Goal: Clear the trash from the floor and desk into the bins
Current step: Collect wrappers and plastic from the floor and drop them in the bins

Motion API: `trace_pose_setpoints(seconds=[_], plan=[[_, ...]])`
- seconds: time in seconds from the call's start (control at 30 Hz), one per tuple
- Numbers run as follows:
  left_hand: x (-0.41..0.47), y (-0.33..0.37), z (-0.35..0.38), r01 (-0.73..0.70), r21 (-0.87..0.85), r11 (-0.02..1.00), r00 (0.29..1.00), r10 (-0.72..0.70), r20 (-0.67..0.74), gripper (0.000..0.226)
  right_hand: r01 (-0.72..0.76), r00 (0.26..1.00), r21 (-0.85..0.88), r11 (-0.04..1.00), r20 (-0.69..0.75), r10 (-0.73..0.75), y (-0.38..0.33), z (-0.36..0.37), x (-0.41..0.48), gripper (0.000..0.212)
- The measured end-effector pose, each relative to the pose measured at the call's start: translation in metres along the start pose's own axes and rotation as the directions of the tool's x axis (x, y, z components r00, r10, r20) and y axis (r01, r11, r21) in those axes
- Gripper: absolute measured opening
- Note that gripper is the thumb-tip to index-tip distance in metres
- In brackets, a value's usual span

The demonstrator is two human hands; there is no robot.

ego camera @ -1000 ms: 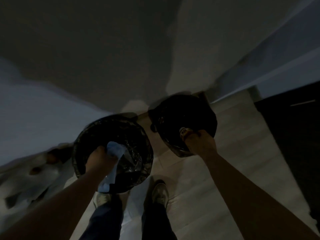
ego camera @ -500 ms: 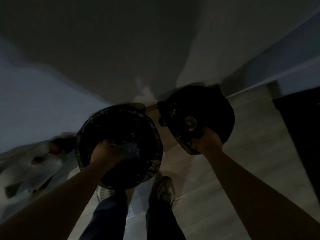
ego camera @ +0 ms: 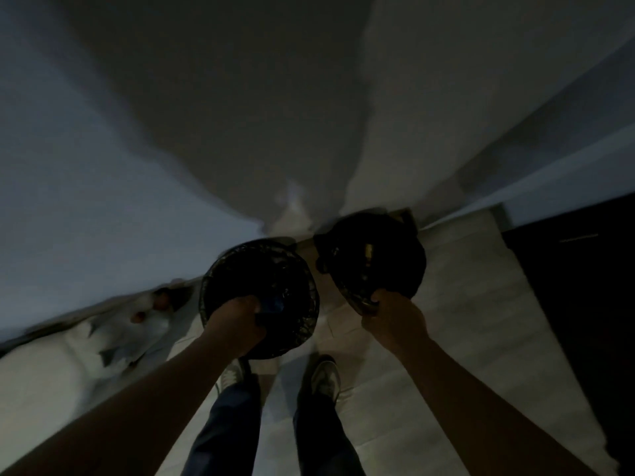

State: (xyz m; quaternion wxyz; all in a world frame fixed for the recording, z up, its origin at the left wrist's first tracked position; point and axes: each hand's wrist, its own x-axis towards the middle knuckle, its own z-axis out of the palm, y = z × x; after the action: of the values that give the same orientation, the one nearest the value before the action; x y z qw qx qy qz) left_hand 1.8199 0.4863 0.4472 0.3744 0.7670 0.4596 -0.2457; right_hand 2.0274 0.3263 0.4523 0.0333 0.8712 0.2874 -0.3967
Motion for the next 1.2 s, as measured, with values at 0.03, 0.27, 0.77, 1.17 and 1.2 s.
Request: trace_pose_setpoints(seconds=[0.03, 0.27, 0.77, 1.17, 1.2], plan=[[-0.018, 0.007, -0.009, -0.008, 0.009, 1.000, 1.000, 0.008, 0.004, 0.031, 0.030, 0.999, 0.000, 1.000, 0.011, -0.030, -0.003, -0.012, -0.017, 0.053], [-0.154, 0.052, -0.053, -0.031, 0.084, 0.996, 0.999, 0.034, -0.033, 0.036, 0.273, 0.962, 0.006, 0.962, 0.011, -0.273, -0.030, -0.088, -0.137, 0.050], [-0.417, 0.010, -0.085, 0.082, -0.307, 0.948, 0.905, -0.200, -0.376, 0.042, 0.724, 0.686, -0.262, 0.638, 0.177, -0.706, -0.165, -0.135, -0.356, 0.049], [-0.675, -0.178, 0.004, 0.231, -0.594, 0.770, 0.619, -0.588, -0.521, 0.043, 0.942, 0.298, -0.281, 0.186, 0.436, -0.849, -0.295, 0.041, -0.592, 0.049], [-0.697, -0.193, 0.014, 0.241, -0.620, 0.747, 0.589, -0.620, -0.518, 0.043, 0.950, 0.264, -0.277, 0.147, 0.455, -0.851, -0.302, 0.059, -0.614, 0.051]])
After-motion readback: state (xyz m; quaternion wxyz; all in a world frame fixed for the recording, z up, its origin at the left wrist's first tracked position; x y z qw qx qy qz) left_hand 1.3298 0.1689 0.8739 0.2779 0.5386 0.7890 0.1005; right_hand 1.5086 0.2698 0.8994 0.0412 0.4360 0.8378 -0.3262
